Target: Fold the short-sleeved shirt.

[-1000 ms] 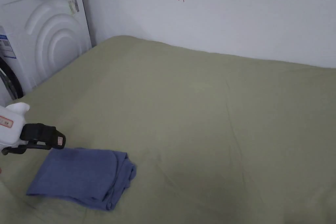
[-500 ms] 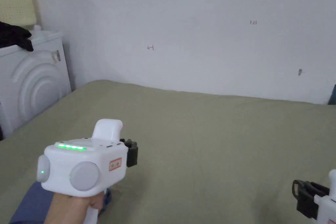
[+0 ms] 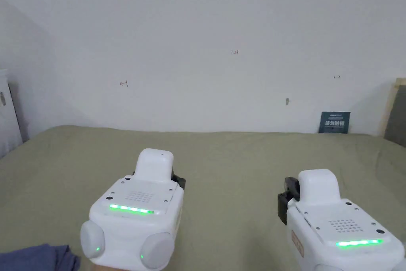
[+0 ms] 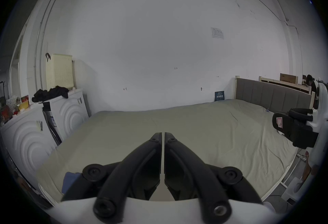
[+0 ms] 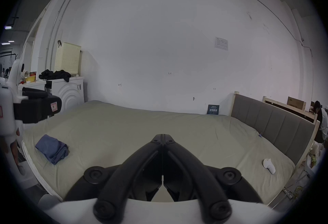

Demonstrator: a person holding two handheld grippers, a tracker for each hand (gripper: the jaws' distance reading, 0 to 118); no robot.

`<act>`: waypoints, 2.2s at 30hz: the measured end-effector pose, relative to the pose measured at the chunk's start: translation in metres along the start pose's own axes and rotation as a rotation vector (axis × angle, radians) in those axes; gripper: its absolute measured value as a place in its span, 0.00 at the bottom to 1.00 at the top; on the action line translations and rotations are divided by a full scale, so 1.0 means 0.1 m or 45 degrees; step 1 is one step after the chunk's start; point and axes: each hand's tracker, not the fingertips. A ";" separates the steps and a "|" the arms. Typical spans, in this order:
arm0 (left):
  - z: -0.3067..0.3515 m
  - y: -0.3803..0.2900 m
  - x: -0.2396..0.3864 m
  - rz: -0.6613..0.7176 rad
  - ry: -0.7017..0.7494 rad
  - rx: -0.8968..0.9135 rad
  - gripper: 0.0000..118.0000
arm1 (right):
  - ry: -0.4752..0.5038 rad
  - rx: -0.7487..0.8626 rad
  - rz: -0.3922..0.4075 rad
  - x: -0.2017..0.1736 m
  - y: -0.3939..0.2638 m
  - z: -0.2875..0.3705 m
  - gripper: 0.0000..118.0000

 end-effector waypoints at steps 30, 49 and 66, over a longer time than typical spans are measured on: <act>0.01 0.34 -0.15 0.077 0.123 -0.159 1.00 | 0.001 -0.030 -0.103 0.25 0.25 -0.05 1.00; 0.19 0.51 -0.17 0.126 0.108 -0.073 1.00 | 0.017 0.008 -0.094 0.27 0.38 0.04 1.00; 0.18 0.43 -0.19 0.100 0.150 -0.070 1.00 | -0.013 0.013 -0.065 0.30 0.43 0.07 1.00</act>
